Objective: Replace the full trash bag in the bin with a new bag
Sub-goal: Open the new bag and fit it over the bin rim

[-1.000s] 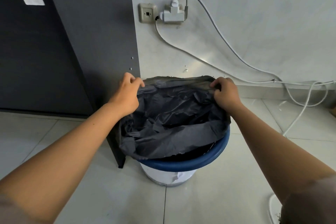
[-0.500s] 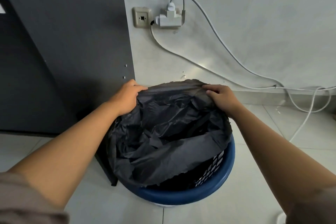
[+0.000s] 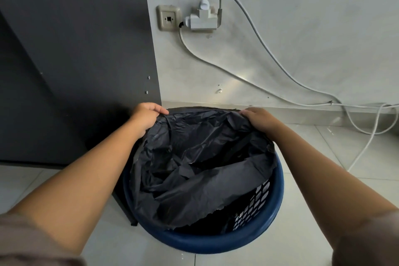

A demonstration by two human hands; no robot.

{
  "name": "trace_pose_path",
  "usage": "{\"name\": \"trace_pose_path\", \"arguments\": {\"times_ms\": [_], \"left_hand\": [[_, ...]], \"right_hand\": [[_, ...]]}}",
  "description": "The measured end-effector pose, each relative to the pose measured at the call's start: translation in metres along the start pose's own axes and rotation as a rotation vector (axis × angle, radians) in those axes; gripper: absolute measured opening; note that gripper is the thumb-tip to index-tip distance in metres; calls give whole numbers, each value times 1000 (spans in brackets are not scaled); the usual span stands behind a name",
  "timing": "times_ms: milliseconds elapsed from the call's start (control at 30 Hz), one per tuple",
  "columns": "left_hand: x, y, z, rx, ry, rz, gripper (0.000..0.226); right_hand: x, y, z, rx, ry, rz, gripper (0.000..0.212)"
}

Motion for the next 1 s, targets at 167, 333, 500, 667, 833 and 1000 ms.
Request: {"name": "trace_pose_path", "arguments": {"times_ms": [167,333,500,667,833,1000], "left_hand": [[-2,-6,5,-106,-60,17,48],[0,-3,12,-149,-136,38,38],[-2,-6,18,-183,-169,-82,20],[-17,12,31,62,-74,-304,38],[-29,32,73,254,-138,-668,38],[-39,34,118,210,-165,-911,39]], "right_hand": [[4,4,5,106,-83,-36,38],[17,10,6,172,-244,-50,55],[10,18,4,198,-154,-27,58],[-14,15,17,20,45,32,52],[-30,30,52,20,157,224,71],[-34,36,89,56,278,312,70]]}}
Point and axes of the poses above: each hand's wrist, its own z-axis away from the middle knuckle, its own x-axis out of the palm, y = z × x, the point moved 8 cm from there along -z, towards the middle knuckle, and after that the axes turned 13 degrees about x, right-handed, at the moved point
